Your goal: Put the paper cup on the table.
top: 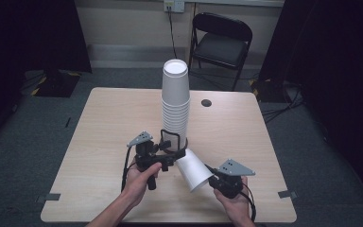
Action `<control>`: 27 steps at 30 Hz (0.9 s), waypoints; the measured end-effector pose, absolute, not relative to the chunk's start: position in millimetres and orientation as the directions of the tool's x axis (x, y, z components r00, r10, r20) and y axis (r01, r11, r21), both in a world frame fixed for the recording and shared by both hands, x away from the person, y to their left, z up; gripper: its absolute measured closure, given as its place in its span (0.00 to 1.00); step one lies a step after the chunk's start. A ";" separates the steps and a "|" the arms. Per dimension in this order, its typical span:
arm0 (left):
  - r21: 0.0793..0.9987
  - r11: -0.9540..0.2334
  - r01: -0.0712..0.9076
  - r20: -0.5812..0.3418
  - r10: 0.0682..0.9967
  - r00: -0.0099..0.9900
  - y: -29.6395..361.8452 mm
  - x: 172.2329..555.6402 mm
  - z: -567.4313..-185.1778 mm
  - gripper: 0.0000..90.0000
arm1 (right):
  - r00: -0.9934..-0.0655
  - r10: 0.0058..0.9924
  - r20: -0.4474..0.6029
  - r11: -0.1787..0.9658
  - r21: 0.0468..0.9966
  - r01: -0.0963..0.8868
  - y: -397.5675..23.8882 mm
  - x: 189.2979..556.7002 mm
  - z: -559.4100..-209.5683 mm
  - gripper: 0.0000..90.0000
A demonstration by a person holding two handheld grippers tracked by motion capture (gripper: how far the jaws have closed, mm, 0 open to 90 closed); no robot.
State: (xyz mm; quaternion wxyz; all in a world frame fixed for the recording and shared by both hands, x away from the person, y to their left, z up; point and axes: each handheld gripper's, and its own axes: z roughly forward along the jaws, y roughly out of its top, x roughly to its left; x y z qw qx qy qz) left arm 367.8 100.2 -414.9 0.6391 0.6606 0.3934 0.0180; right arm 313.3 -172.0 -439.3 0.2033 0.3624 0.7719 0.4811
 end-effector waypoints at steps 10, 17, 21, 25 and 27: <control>0.920 -0.007 0.391 -0.315 0.578 0.752 105.9 361.8 -411.1 0.17 | -0.659 0.747 0.080 0.294 0.850 0.437 -175.4 319.4 -441.6 0.95; 0.924 -0.164 0.345 -0.188 0.592 0.784 105.2 359.9 -415.0 0.17 | -0.663 0.742 0.099 0.313 0.823 0.473 -178.9 322.4 -439.8 0.95; 0.918 -0.255 0.302 -0.117 0.555 0.823 103.2 358.1 -418.9 0.17 | -0.668 0.737 0.103 0.335 0.803 0.493 -176.7 326.2 -439.9 0.95; 0.920 -0.311 0.238 -0.047 0.514 0.856 104.4 353.4 -425.0 0.18 | -0.675 0.731 0.104 0.352 0.790 0.503 -177.7 329.8 -436.5 0.95; 0.916 -0.325 0.233 -0.039 0.506 0.861 104.9 350.7 -428.0 0.18 | -0.668 0.737 0.106 0.353 0.782 0.514 -180.5 333.3 -434.0 0.95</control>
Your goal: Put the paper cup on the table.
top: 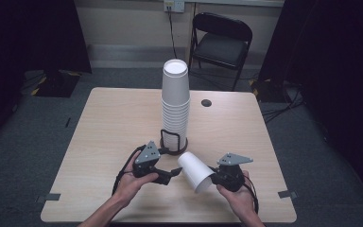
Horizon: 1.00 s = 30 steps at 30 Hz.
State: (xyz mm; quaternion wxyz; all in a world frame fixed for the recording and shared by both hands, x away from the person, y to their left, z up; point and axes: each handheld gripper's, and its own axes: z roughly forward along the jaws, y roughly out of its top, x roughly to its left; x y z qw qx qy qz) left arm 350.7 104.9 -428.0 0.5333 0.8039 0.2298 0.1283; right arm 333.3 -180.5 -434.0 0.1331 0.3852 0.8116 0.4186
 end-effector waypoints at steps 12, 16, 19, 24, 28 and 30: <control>0.852 -0.518 0.077 0.138 0.364 0.921 94.1 335.7 -443.7 0.19 | -0.696 0.700 0.162 0.405 0.713 0.573 -181.9 335.9 -437.4 0.95; 0.846 -0.530 0.047 0.164 0.343 0.925 91.0 334.8 -443.1 0.18 | -0.707 0.689 0.157 0.416 0.714 0.564 -180.8 337.2 -435.0 0.95; 0.839 -0.544 0.022 0.187 0.326 0.927 88.4 333.4 -441.9 0.18 | -0.714 0.681 0.164 0.423 0.708 0.566 -181.5 338.8 -429.6 0.95; 0.818 -0.576 -0.019 0.238 0.308 0.921 85.9 331.0 -443.2 0.18 | -0.723 0.665 0.187 0.442 0.682 0.583 -182.8 341.1 -424.8 0.95; 0.798 -0.600 -0.060 0.277 0.277 0.920 82.6 329.7 -445.0 0.18 | -0.728 0.657 0.198 0.466 0.652 0.598 -180.1 342.3 -427.3 0.95; 0.790 -0.608 -0.082 0.291 0.254 0.922 81.2 328.9 -445.1 0.18 | -0.727 0.654 0.207 0.469 0.643 0.605 -179.1 343.6 -428.4 0.95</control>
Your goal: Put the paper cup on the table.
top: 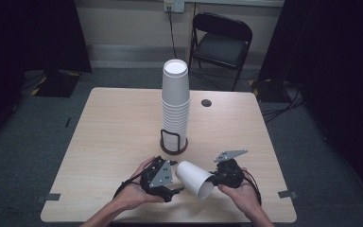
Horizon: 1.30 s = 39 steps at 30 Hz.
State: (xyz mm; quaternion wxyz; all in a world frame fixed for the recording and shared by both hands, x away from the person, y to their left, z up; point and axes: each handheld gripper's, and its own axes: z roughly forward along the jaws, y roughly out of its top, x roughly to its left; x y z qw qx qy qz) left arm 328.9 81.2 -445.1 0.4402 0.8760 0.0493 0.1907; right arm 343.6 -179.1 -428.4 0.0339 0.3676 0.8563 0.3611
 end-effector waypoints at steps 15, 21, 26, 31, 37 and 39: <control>0.749 -0.638 -0.178 0.367 0.176 0.913 71.1 319.9 -440.7 0.17 | -0.745 0.626 0.231 0.510 0.602 0.615 -170.0 350.0 -429.5 0.96; 0.709 -0.666 -0.231 0.399 0.109 0.910 67.2 321.5 -443.5 0.16 | -0.749 0.618 0.237 0.517 0.596 0.615 -166.7 351.2 -429.3 0.97; 0.697 -0.676 -0.241 0.419 0.110 0.901 64.0 322.3 -449.6 0.10 | -0.747 0.621 0.237 0.514 0.596 0.617 -164.7 351.3 -429.6 0.97; 0.679 -0.678 -0.280 0.452 0.086 0.888 56.9 320.3 -452.4 0.07 | -0.750 0.613 0.248 0.517 0.593 0.618 -161.2 352.1 -430.3 0.97; 0.693 -0.666 -0.277 0.441 0.087 0.893 48.4 321.3 -448.8 0.01 | -0.753 0.607 0.254 0.511 0.601 0.615 -155.4 354.0 -426.2 0.97; 0.690 -0.668 -0.280 0.447 0.088 0.890 47.4 322.8 -448.3 0.00 | -0.750 0.608 0.258 0.506 0.602 0.618 -154.4 355.5 -425.3 0.97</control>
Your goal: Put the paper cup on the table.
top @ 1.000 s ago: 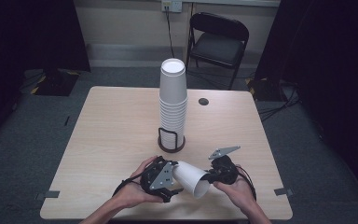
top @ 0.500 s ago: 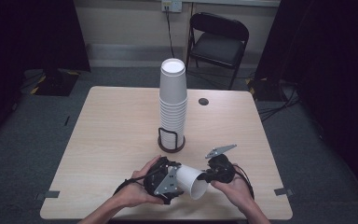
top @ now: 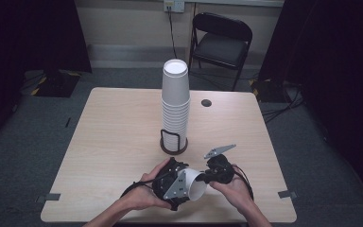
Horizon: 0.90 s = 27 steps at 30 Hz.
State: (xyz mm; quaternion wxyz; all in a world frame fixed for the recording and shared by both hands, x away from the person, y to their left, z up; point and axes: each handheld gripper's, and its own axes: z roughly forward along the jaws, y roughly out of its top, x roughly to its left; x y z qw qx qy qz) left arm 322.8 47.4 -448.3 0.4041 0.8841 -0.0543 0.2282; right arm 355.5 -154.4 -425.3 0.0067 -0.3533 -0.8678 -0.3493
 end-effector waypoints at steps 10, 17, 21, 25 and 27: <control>0.688 -0.655 -0.313 0.469 0.072 0.880 45.0 321.5 -448.1 0.00 | -0.745 0.608 0.274 0.497 0.601 0.626 -147.7 361.2 -425.7 0.97; 0.687 -0.642 -0.339 0.478 0.049 0.877 40.6 317.1 -447.6 0.07 | -0.747 0.603 0.282 0.507 0.588 0.631 -139.1 362.2 -427.4 0.98; 0.692 -0.637 -0.338 0.485 0.064 0.872 37.2 315.3 -447.9 0.06 | -0.742 0.600 0.299 0.501 0.583 0.640 -138.4 363.1 -428.6 0.98; 0.700 -0.630 -0.336 0.483 0.071 0.873 37.8 314.5 -448.0 0.06 | -0.739 0.601 0.303 0.497 0.583 0.643 -137.6 362.8 -428.8 0.98; 0.705 -0.626 -0.333 0.481 0.079 0.873 37.9 314.1 -447.8 0.06 | -0.739 0.600 0.308 0.492 0.586 0.644 -138.1 362.8 -428.5 0.98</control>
